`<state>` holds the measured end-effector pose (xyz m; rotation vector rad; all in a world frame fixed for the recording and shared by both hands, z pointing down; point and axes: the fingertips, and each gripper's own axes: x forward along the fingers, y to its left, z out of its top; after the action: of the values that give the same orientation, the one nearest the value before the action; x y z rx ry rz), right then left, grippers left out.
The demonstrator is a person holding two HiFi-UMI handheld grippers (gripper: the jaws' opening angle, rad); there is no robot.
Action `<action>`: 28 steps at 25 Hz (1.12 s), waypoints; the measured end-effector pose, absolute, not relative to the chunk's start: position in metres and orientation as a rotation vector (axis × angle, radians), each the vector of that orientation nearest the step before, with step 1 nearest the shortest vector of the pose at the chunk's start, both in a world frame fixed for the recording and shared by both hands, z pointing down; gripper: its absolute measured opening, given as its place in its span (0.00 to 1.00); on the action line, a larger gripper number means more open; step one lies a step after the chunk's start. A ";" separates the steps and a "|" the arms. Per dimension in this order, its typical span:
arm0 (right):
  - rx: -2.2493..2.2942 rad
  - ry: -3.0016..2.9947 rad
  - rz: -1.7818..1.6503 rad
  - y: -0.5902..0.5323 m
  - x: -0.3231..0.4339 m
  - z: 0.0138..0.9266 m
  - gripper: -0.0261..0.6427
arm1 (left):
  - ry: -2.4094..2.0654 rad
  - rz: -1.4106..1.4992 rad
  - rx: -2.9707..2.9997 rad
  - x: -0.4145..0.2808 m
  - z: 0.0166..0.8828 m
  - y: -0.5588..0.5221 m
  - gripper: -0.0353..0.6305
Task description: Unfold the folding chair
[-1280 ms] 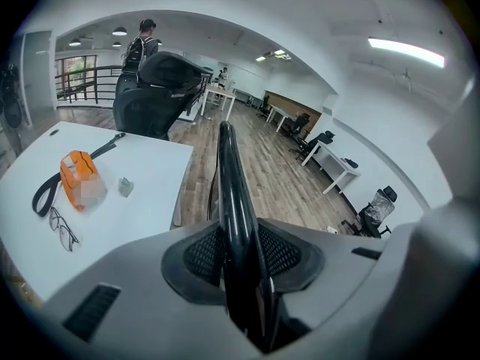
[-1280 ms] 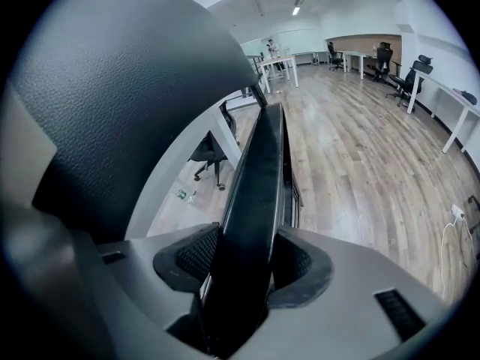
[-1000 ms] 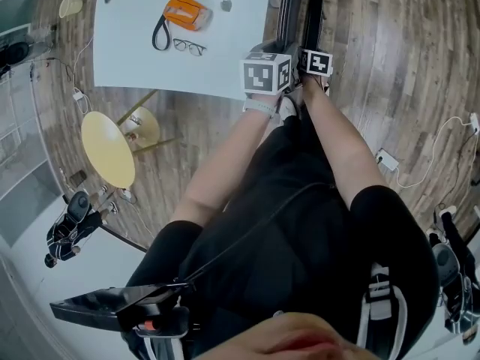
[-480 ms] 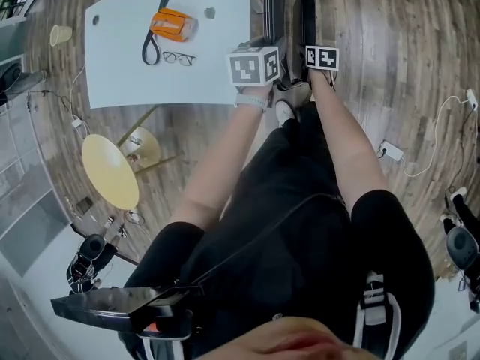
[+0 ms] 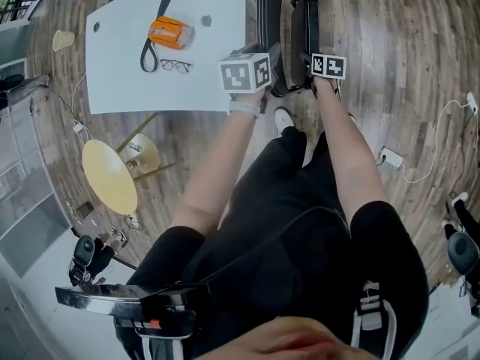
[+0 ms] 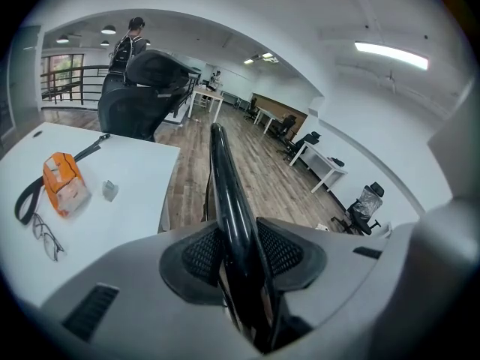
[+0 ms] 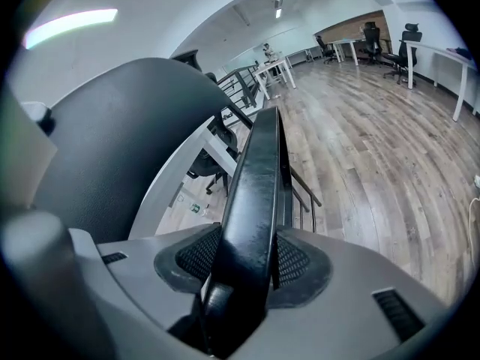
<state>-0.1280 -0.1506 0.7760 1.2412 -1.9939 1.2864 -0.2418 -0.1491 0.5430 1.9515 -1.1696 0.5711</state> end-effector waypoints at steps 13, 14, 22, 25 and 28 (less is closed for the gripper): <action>1.129 -2.078 1.490 -0.147 -0.049 0.801 0.33 | -1.210 0.649 1.881 -0.260 0.571 -0.149 0.24; 1.120 -2.081 1.500 -0.147 -0.043 0.803 0.33 | -1.209 0.660 1.876 -0.260 0.573 -0.149 0.24; 1.055 -2.166 1.590 -0.140 0.006 0.819 0.33 | -1.209 0.685 1.856 -0.248 0.584 -0.145 0.25; 1.043 -2.202 1.618 -0.138 0.022 0.828 0.33 | -1.217 0.686 1.848 -0.252 0.591 -0.145 0.25; 1.026 -2.241 1.637 -0.139 0.036 0.836 0.33 | -1.229 0.683 1.839 -0.259 0.599 -0.145 0.25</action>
<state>0.0357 -0.1386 0.8363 1.0261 -2.2411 1.6372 -0.2590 -0.1451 0.5992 1.8390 -1.2286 0.6832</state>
